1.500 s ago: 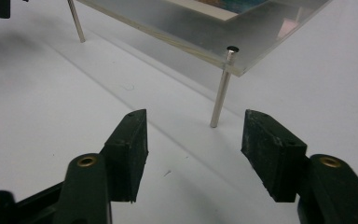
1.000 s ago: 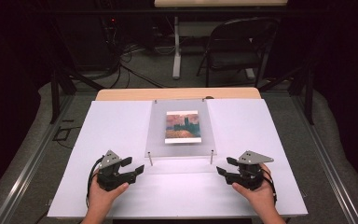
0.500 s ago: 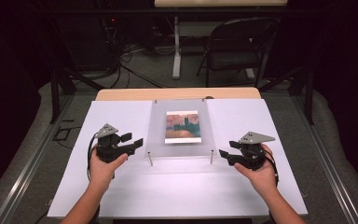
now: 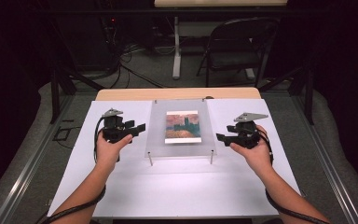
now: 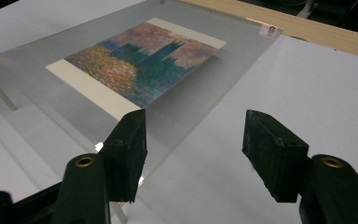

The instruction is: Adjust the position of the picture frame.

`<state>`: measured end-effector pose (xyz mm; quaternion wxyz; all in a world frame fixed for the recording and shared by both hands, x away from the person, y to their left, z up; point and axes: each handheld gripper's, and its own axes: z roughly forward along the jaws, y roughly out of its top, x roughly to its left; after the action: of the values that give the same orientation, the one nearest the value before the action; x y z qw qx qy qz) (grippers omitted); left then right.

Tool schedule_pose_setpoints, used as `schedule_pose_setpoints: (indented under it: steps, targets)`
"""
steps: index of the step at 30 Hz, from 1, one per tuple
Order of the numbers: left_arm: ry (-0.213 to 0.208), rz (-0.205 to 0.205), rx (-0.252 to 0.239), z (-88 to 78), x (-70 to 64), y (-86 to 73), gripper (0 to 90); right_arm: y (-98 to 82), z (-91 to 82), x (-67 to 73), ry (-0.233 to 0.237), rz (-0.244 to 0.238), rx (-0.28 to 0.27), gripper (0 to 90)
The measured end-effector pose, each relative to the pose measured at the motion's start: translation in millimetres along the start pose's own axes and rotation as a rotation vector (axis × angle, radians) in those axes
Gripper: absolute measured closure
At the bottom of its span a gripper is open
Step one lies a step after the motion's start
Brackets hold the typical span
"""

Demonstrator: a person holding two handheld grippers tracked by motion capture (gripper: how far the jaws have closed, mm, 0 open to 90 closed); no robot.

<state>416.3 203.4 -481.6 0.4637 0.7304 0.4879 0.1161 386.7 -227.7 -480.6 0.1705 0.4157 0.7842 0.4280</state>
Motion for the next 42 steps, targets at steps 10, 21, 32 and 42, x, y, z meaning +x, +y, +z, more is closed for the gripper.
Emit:
schedule_pose_setpoints:
  steps: [10,21,32,42]
  targets:
    - [0.044,0.002,0.040,27.4,10.6,17.5,39.4,20.7,24.0,-17.2,-0.013,-0.012,-0.011,37.7]
    - [0.035,-0.021,0.056,54.3,13.5,20.7,39.5,28.6,55.8,-33.7,-0.037,0.058,-0.022,37.7]
    - [0.067,-0.063,0.062,78.4,22.9,26.6,39.4,35.8,86.9,-35.3,-0.050,0.102,0.024,38.1]
    - [0.064,-0.086,0.087,91.7,23.3,22.6,38.9,37.8,101.1,-42.5,-0.045,0.161,0.029,36.8]
